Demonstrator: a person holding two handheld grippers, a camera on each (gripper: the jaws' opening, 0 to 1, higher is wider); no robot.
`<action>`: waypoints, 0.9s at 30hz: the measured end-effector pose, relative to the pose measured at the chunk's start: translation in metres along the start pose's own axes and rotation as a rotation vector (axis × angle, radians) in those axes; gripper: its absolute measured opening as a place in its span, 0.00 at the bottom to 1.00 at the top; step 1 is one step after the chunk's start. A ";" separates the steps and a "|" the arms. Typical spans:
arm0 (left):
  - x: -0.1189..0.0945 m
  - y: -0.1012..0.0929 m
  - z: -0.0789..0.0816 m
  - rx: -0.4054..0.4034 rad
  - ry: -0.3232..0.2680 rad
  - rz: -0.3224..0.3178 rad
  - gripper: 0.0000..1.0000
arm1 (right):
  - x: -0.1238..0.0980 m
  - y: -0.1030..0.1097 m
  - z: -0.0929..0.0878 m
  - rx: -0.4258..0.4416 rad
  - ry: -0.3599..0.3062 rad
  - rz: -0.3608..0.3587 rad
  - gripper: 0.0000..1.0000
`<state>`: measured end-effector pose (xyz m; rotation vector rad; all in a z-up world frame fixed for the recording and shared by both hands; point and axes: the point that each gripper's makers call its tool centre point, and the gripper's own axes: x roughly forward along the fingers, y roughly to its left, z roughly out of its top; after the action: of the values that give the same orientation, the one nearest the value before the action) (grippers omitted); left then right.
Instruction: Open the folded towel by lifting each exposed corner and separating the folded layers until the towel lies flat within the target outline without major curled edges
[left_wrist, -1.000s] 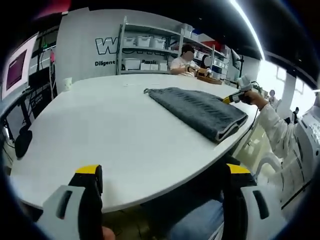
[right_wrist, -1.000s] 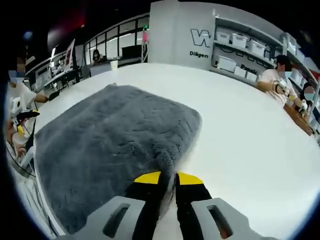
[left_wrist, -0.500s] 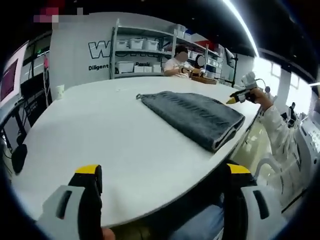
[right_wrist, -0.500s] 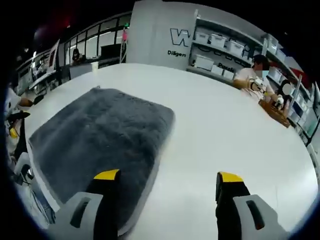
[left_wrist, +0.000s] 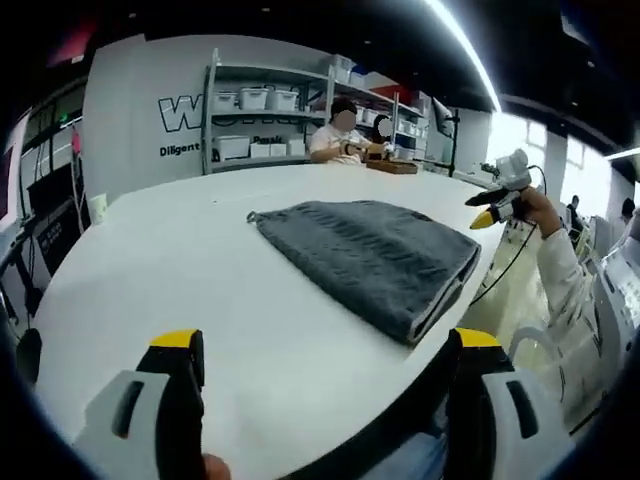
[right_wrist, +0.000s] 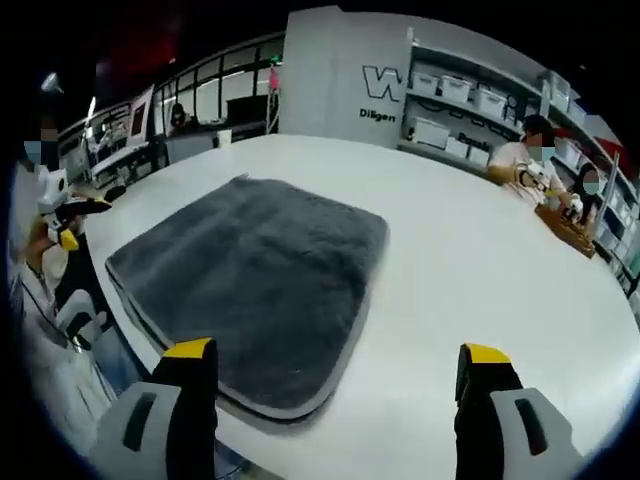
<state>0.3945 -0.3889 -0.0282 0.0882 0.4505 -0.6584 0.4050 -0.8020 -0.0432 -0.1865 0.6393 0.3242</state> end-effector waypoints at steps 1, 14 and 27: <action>0.002 -0.001 0.002 0.003 -0.002 -0.003 0.99 | -0.001 0.005 -0.001 -0.009 0.000 0.013 0.99; 0.038 -0.043 0.033 0.079 -0.011 -0.094 0.99 | -0.017 0.030 -0.012 -0.004 -0.019 0.072 0.99; 0.121 -0.142 0.065 0.217 -0.001 -0.331 0.98 | -0.032 0.041 -0.013 -0.063 -0.021 0.093 0.99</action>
<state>0.4170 -0.5841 -0.0128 0.2218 0.3948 -1.0321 0.3595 -0.7753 -0.0362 -0.2140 0.6183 0.4354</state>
